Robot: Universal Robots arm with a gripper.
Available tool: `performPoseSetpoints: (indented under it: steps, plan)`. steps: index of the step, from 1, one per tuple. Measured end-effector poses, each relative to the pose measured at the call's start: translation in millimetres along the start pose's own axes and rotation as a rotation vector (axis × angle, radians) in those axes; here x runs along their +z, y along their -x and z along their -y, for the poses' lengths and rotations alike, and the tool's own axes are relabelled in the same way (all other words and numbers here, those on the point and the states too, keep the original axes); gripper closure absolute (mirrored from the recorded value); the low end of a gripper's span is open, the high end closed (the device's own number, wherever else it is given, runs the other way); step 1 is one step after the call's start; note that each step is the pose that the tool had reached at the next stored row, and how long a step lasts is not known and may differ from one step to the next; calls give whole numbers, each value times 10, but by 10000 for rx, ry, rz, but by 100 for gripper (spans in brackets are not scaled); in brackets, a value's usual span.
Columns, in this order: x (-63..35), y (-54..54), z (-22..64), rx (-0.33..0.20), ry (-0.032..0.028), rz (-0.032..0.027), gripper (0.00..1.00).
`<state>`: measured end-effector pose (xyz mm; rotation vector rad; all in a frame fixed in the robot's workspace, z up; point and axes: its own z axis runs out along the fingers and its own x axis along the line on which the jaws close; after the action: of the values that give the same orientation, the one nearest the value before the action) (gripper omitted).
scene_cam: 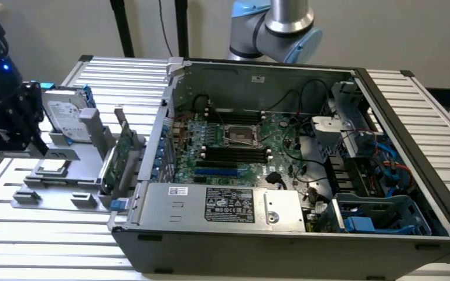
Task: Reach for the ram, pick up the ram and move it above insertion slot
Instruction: 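Pick up the ram and move it above insertion slot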
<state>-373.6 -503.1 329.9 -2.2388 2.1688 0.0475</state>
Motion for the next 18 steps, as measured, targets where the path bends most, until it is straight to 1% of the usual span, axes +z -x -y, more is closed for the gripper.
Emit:
performPoseSetpoints:
  steps: [3,6,11,13,14,16,18]
  plan:
    - [-135,2,87,-52,9,35,87]
    - [-273,4,196,-81,21,63,87]
    - [-500,6,392,-113,42,106,87]
    - [-591,8,484,-122,59,128,87]
    - [-629,7,529,-125,65,141,87]
    - [-682,6,619,-127,67,185,87]
    - [-723,6,704,-126,68,210,87]
